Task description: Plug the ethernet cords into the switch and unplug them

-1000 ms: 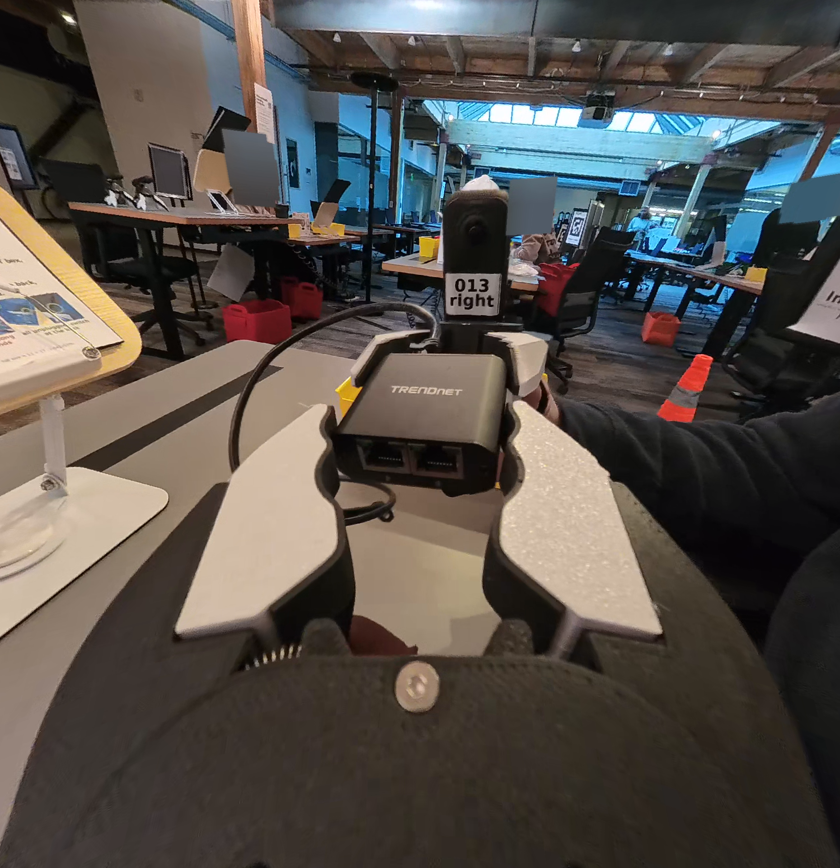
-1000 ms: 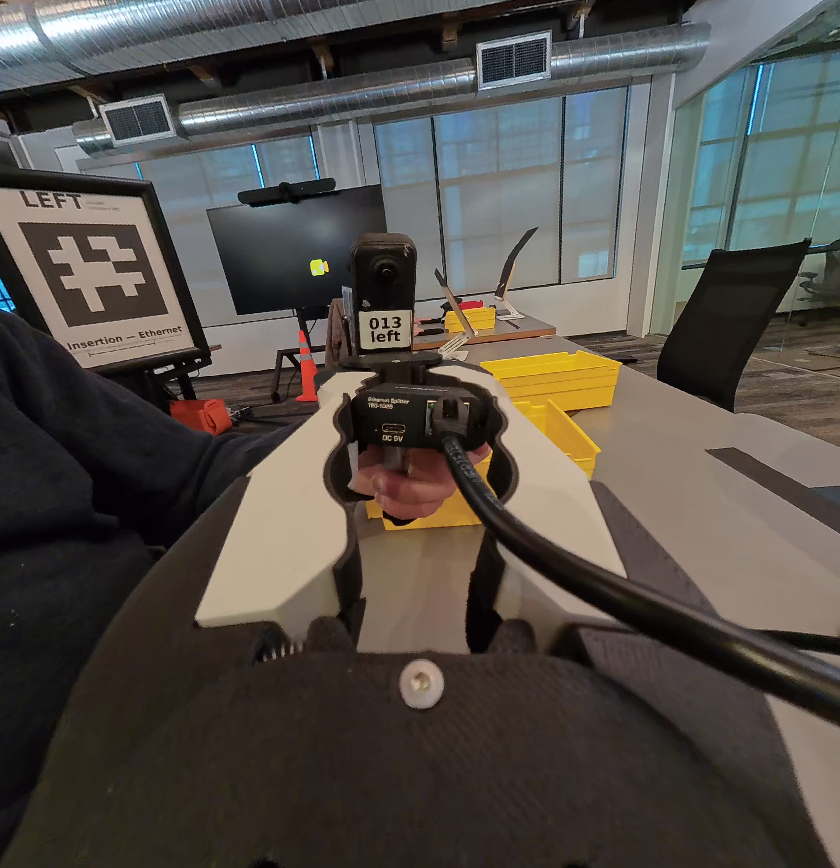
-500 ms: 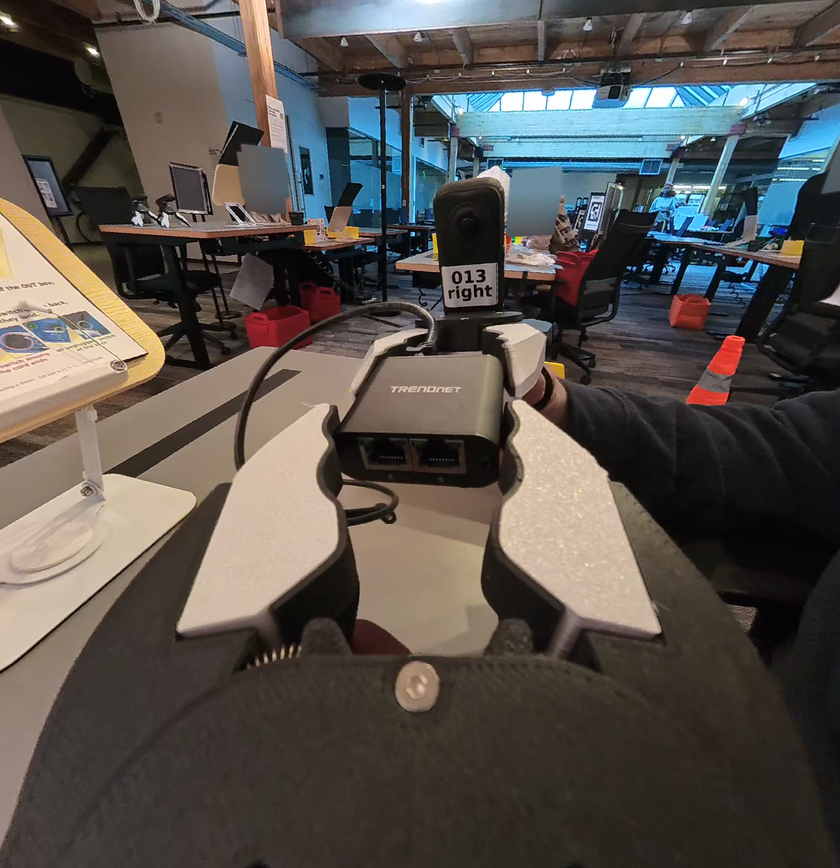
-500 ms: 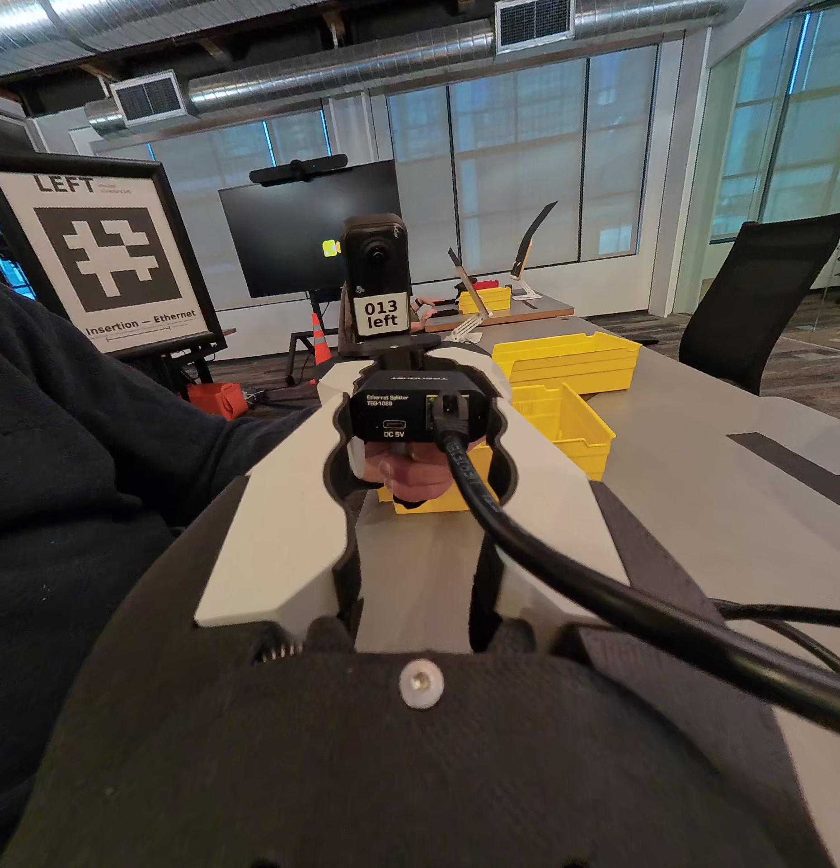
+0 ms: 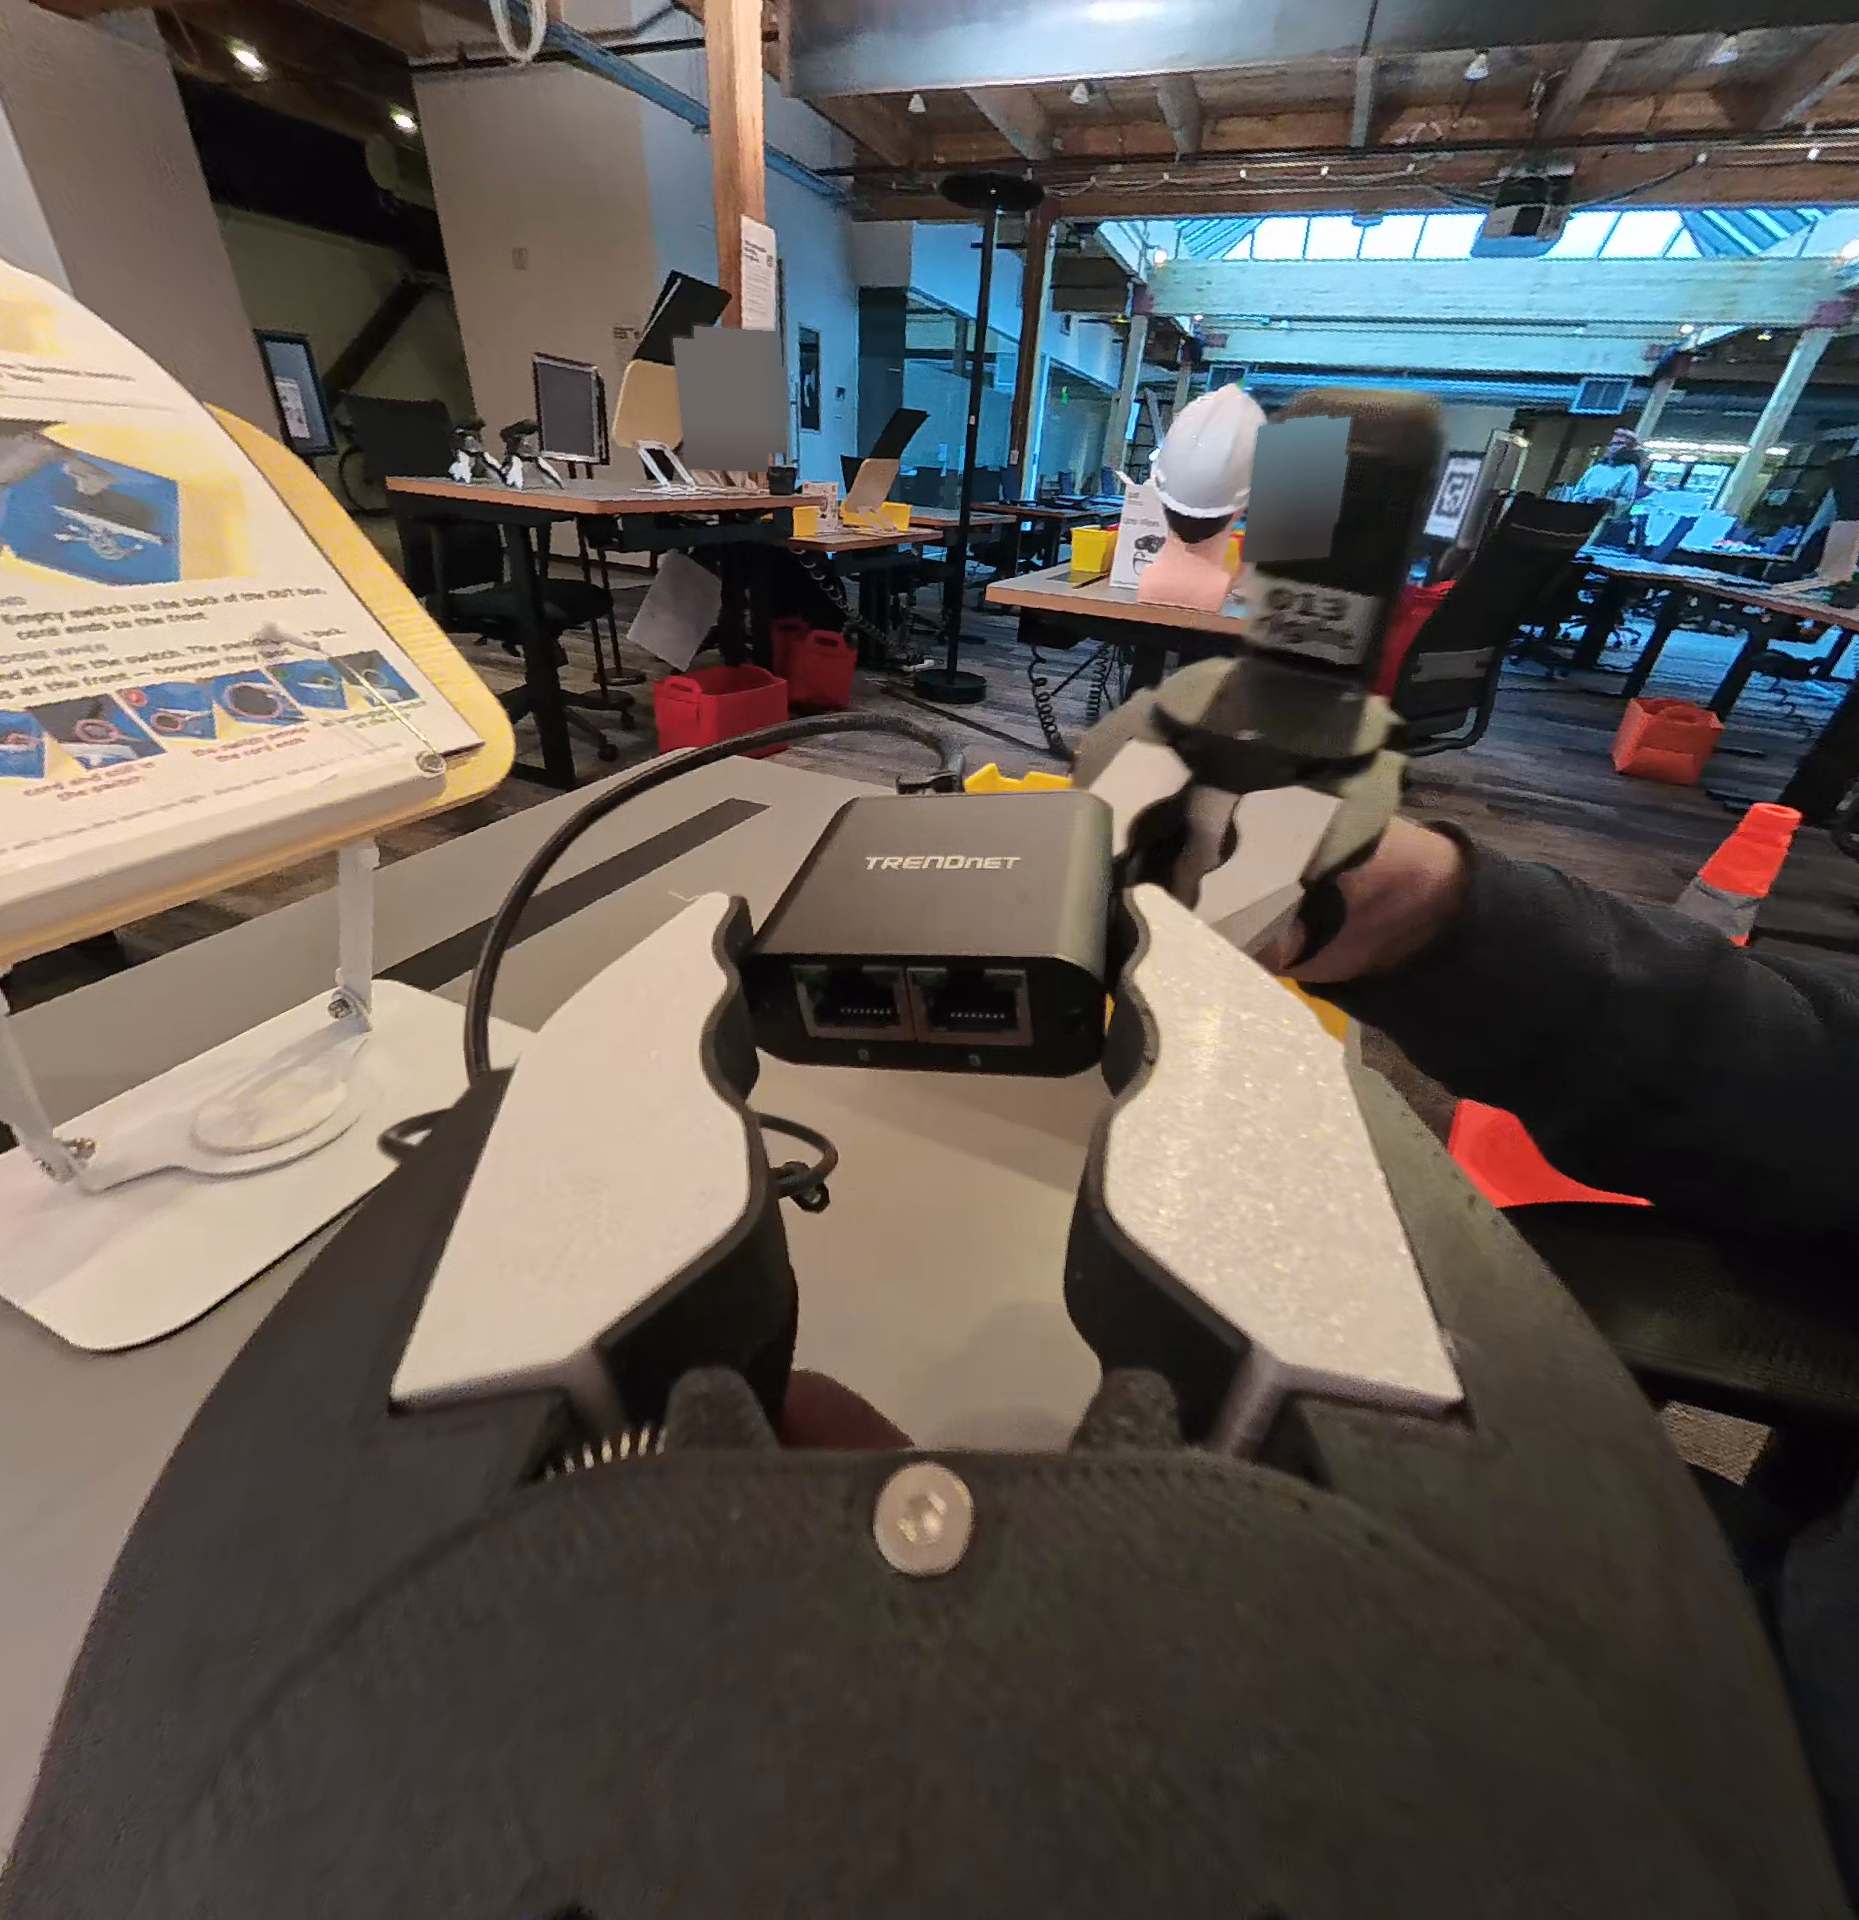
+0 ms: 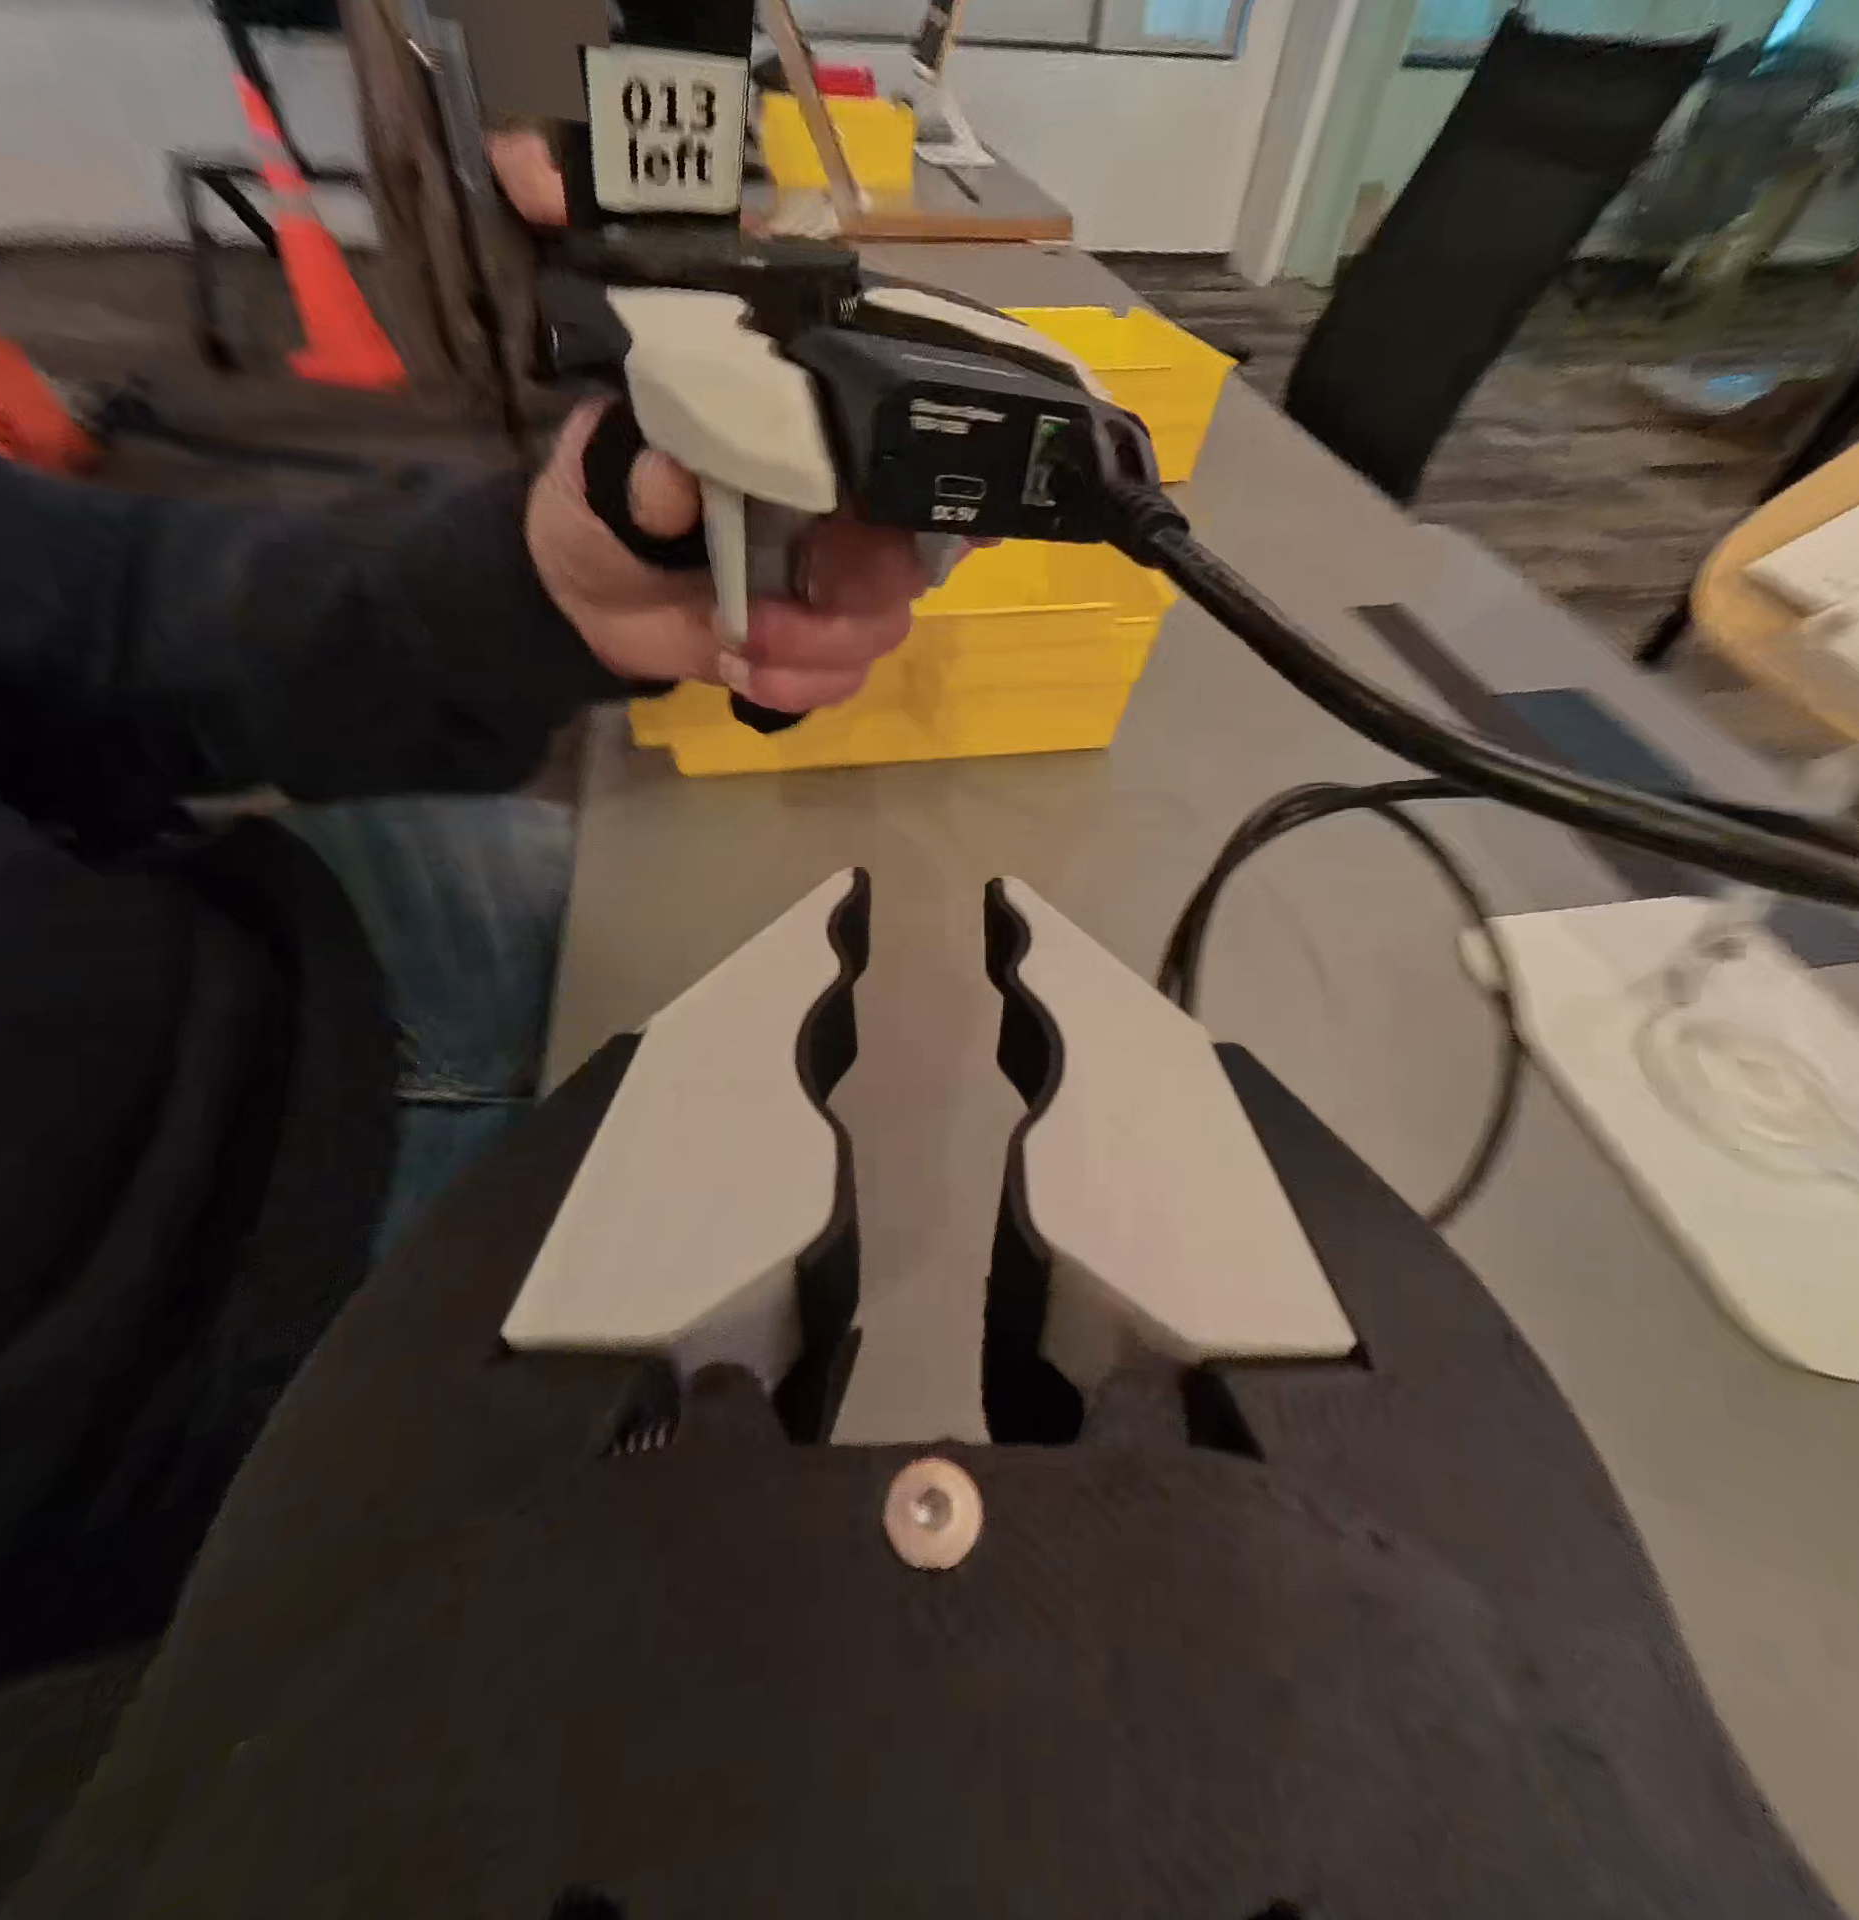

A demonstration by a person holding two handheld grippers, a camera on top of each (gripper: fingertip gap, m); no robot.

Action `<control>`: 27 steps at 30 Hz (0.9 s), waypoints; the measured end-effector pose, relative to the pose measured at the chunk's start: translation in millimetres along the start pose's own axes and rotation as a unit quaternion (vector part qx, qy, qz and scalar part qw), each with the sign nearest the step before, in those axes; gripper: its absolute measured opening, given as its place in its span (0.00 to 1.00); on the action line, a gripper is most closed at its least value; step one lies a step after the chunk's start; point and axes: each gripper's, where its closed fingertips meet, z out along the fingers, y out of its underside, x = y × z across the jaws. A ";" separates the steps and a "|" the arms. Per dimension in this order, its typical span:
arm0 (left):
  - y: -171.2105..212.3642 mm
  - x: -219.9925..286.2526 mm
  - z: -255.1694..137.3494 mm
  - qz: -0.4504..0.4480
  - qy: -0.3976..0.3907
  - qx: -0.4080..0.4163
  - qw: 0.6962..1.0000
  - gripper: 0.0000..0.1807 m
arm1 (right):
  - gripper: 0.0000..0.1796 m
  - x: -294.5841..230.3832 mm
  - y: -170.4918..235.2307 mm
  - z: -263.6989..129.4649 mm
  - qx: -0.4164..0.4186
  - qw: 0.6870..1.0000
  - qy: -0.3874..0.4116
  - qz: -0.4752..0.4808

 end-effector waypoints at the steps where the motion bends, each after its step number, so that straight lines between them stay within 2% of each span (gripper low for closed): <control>1: 0.1 -1.5 -0.6 -0.003 -0.003 -0.002 1.000 0.36 | 0.11 1.7 -3.7 -4.5 -0.002 0.999 0.033 -0.041; 4: 4.3 -5.2 0.4 -0.009 -0.014 -0.024 1.000 0.36 | 0.11 6.6 -25.5 -14.7 -0.005 0.981 0.123 -0.151; 6: 6.4 -4.5 2.2 -0.013 -0.015 -0.036 0.999 0.36 | 0.14 12.4 -33.4 -14.5 -0.035 0.960 0.171 -0.218; 9: 10.5 -1.3 5.9 -0.015 -0.017 -0.056 0.998 0.36 | 0.15 21.2 -41.0 -7.3 -0.076 0.920 0.218 -0.318; 13: 13.7 3.6 9.6 -0.027 -0.013 -0.071 0.997 0.36 | 0.14 27.6 -40.3 6.9 -0.140 0.855 0.243 -0.436; 17: 16.0 4.4 10.0 -0.037 -0.010 -0.077 0.996 0.36 | 0.13 32.3 -36.6 16.0 -0.164 0.826 0.248 -0.479; 27: 22.7 7.3 11.0 -0.062 0.004 -0.089 0.994 0.36 | 0.07 31.5 -35.5 21.3 -0.178 0.793 0.245 -0.528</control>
